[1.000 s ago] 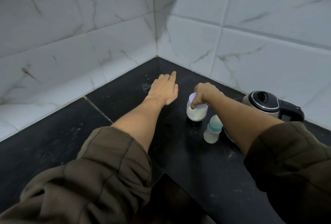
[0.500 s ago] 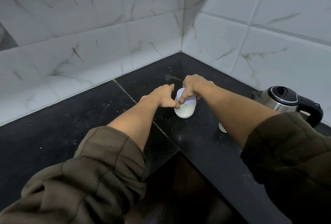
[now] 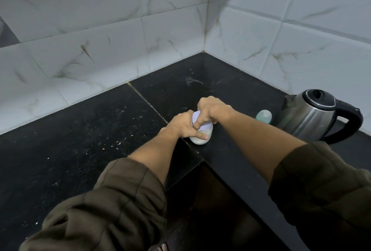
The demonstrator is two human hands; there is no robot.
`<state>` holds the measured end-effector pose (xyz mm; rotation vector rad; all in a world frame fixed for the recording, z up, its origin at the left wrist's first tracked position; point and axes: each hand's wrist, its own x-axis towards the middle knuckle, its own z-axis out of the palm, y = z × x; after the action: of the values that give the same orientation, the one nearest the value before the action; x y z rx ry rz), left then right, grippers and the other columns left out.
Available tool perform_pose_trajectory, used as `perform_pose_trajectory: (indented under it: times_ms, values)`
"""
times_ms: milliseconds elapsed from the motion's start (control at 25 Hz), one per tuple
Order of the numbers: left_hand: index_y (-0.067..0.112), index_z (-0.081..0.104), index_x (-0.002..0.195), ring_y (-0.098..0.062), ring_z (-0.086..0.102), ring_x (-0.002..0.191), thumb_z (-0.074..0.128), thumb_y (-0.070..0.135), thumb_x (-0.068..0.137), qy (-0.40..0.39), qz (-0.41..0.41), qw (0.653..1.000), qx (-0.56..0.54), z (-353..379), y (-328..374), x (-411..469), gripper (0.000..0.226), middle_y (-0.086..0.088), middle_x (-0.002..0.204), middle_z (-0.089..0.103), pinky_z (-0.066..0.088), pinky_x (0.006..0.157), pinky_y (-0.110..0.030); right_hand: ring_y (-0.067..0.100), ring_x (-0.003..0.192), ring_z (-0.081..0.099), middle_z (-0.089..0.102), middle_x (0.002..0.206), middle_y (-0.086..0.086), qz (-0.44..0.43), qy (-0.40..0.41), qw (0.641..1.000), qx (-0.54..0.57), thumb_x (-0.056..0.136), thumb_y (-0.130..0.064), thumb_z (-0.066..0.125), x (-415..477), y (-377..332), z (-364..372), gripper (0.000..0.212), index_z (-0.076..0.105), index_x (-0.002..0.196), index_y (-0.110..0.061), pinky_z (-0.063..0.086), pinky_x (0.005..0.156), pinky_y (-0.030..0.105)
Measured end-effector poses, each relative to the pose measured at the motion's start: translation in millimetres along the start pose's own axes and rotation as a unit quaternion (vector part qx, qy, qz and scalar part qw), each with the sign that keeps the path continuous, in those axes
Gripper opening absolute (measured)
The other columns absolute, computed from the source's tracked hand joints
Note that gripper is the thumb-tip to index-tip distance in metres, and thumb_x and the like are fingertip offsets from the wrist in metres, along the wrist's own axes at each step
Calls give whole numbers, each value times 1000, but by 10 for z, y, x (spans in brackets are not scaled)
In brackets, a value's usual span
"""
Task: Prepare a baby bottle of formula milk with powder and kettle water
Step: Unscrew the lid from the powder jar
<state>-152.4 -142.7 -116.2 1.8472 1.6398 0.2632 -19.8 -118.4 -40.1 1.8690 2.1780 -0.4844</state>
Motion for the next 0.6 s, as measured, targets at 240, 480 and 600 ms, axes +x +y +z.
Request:
perform_pose_trajectory:
  times_ms: [240, 480, 600]
  values:
    - [30, 54, 125, -14, 64, 103, 94, 59, 45, 46, -17, 995, -92, 207, -98, -30, 94, 10, 110, 67, 57, 92, -40, 24, 77, 70, 67, 92, 3, -14, 4, 1000, -4, 62, -43, 96, 52, 20, 72, 64, 70, 113, -15, 66, 78, 41]
    - [31, 62, 126, -11, 69, 100, 97, 48, 44, 90, -10, 981, -174, 348, -193, -39, 91, 13, 106, 71, 60, 92, -39, 23, 81, 69, 72, 99, 4, -62, 8, 997, -34, 64, -43, 97, 29, 57, 90, 63, 73, 115, -16, 59, 68, 35]
    - [31, 64, 121, -10, 69, 99, 97, 49, 42, 90, -6, 981, -173, 360, -210, -14, 88, 13, 103, 72, 60, 91, -38, 25, 97, 69, 71, 110, 2, -98, -2, 993, -62, 66, -35, 96, 0, 66, 55, 62, 73, 122, -23, 60, 77, 37]
